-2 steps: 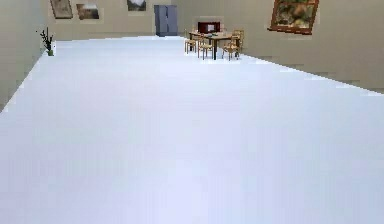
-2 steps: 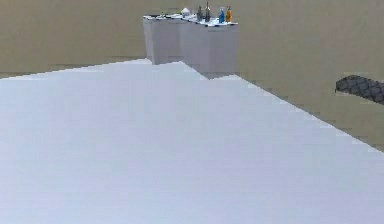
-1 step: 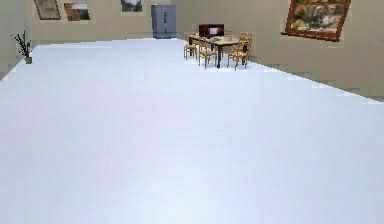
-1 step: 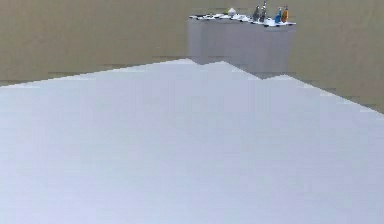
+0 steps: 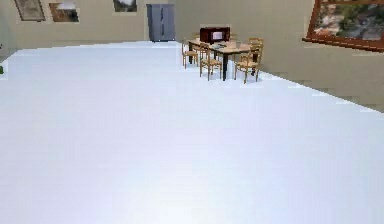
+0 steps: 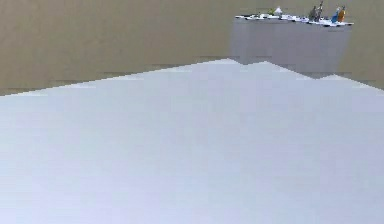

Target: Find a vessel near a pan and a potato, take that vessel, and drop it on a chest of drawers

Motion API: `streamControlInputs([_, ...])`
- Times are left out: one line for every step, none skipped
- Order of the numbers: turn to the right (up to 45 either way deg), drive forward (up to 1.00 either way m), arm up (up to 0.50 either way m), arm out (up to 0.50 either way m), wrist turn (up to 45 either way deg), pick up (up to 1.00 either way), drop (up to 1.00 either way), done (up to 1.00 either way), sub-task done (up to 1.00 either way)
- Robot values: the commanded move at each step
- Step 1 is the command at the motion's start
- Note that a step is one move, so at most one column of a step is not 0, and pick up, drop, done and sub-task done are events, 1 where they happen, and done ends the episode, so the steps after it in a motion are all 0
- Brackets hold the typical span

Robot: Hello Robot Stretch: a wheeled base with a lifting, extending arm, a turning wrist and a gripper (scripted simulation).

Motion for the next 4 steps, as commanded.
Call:
streamControlInputs([0.0,1.0,0.0,0.0,0.0,0.0,0.0,0.0,0.0])
streamControlInputs([0.0,1.0,0.0,0.0,0.0,0.0,0.0,0.0,0.0])
streamControlInputs([0.0,1.0,0.0,0.0,0.0,0.0,0.0,0.0,0.0])
streamControlInputs([-3.0,0.0,0.0,0.0,0.0,0.0,0.0,0.0,0.0])
